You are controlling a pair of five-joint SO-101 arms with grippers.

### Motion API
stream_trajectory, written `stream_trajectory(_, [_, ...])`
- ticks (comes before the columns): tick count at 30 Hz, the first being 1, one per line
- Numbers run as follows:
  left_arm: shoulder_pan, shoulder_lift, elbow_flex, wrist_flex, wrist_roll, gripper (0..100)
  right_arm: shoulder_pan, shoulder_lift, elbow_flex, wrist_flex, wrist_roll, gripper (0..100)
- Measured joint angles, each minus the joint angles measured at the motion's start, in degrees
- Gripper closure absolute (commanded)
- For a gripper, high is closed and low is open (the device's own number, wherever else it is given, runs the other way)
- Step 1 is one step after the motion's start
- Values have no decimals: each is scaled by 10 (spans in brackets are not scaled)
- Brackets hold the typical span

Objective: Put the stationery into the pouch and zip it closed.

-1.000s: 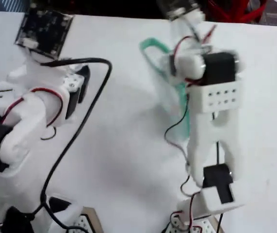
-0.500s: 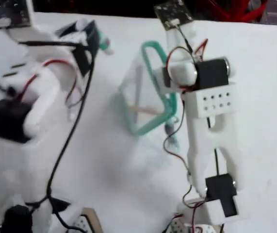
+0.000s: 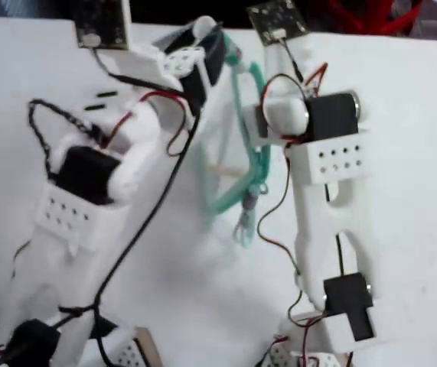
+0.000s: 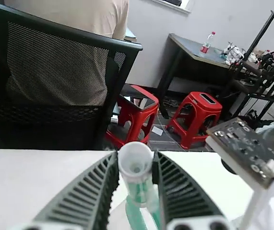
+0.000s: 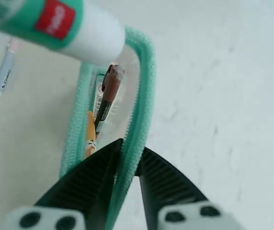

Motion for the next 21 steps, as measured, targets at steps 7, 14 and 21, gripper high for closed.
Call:
stream_trajectory(7, [17,0,139,-215,-67,976,12,0,0,0,0,980])
stream_trajectory(14, [10,-60,161,-221,-79,973,12,1,1,0,0,980])
stream_trajectory(21, [11,-68,163,-163,-75,973,14,1,1,0,0,980])
